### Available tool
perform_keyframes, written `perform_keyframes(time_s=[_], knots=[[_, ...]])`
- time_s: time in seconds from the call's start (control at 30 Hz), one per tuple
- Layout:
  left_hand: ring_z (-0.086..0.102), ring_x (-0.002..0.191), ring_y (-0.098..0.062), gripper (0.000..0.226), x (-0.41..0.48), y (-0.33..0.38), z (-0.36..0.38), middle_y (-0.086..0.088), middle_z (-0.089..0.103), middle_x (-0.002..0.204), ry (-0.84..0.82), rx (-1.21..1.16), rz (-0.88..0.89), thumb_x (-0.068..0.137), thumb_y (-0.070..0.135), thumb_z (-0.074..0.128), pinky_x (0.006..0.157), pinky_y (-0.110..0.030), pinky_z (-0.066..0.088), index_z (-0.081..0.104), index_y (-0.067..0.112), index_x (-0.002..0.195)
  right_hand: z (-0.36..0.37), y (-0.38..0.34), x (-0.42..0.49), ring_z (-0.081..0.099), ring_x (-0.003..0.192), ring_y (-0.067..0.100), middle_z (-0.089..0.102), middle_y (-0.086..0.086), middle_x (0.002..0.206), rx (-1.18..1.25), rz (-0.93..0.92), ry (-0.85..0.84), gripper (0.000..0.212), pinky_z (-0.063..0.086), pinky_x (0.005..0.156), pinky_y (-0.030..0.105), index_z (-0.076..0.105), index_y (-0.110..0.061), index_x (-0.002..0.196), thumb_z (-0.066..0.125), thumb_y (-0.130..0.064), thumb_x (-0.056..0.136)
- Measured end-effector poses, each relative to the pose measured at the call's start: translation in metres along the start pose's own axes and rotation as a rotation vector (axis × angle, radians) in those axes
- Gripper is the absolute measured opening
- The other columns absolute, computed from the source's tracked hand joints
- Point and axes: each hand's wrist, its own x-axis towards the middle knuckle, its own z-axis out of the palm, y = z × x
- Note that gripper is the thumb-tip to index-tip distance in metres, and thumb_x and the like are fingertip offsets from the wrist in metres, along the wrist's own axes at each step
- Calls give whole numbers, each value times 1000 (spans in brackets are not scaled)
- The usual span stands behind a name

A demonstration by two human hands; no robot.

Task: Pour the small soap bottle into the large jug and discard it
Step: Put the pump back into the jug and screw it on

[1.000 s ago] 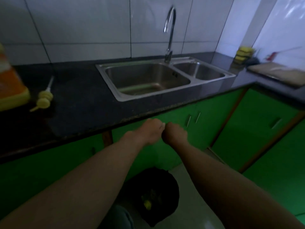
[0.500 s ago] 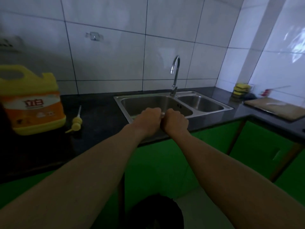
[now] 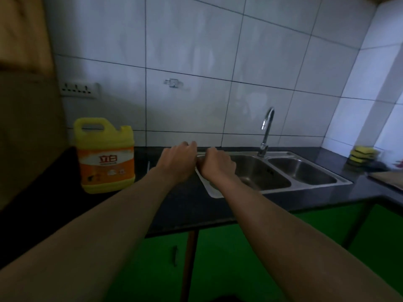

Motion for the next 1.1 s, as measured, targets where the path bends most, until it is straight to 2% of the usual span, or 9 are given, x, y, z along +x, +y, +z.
perform_keyframes(time_s=[0.17, 0.23, 0.33, 0.5, 0.63, 0.77, 0.87, 0.97, 1.1], knots=[[60, 88, -27, 20, 1, -48, -6, -12, 55, 109, 42, 76, -29, 96, 19, 47, 67, -30, 41, 45, 7, 112, 9, -42, 15, 55, 82, 20, 62, 8, 103, 7, -90, -50, 27, 41, 68, 33, 57, -13, 107, 58, -35, 92], [60, 87, -27, 19, 5, -68, -6, -13, 54, 110, 54, 90, -47, 95, 18, 49, 68, -31, 45, 46, 7, 110, 14, -57, 20, 58, 88, 22, 63, 10, 105, 3, -117, -83, 27, 42, 69, 34, 57, -12, 108, 56, -36, 94], [56, 97, -27, 20, 10, -93, -6, -15, 53, 114, 80, 154, -22, 94, 19, 48, 76, -32, 46, 48, 5, 108, 24, -77, 26, 61, 100, 28, 63, 11, 109, 11, -136, -122, 31, 45, 77, 37, 58, -11, 109, 53, -38, 95], [50, 107, -34, 28, 14, -131, -7, -19, 53, 114, 148, 324, -81, 92, 23, 43, 86, -41, 46, 52, 3, 109, 47, -104, 45, 60, 104, 29, 62, 12, 113, 14, -165, -199, 31, 40, 74, 38, 57, -12, 110, 52, -38, 95], [48, 111, -32, 35, 11, -139, 0, -18, 50, 119, 98, 316, -73, 92, 31, 50, 86, -37, 44, 49, 4, 114, 62, -108, 52, 59, 106, 30, 62, 12, 116, -28, -191, -230, 35, 41, 78, 39, 56, -12, 115, 51, -40, 94], [55, 97, -33, 20, 8, -154, 15, -19, 56, 106, 124, 319, -90, 89, 19, 55, 73, -38, 47, 56, 5, 102, 88, -113, 62, 58, 111, 31, 61, 13, 120, -76, -182, -291, 37, 41, 82, 39, 54, -12, 121, 50, -39, 96], [53, 101, -30, 23, 9, -157, 25, -15, 56, 112, 61, 241, -91, 95, 18, 38, 77, -35, 42, 52, 6, 109, 111, -110, 64, 56, 115, 32, 59, 13, 125, -119, -147, -358, 39, 42, 88, 41, 53, -14, 124, 48, -40, 96], [59, 95, -33, 25, 11, -159, 35, -15, 62, 108, -13, 207, -173, 98, 19, 34, 76, -40, 44, 50, 5, 113, 136, -107, 63, 57, 114, 31, 59, 12, 124, -144, -116, -418, 41, 42, 87, 40, 55, -14, 123, 46, -42, 95], [60, 78, -22, 20, 7, -161, 44, -8, 64, 102, -51, 200, -90, 97, 22, 40, 56, -25, 36, 47, 10, 111, 159, -105, 64, 58, 111, 28, 61, 10, 122, -164, -95, -450, 40, 41, 81, 38, 57, -15, 119, 49, -43, 93]])
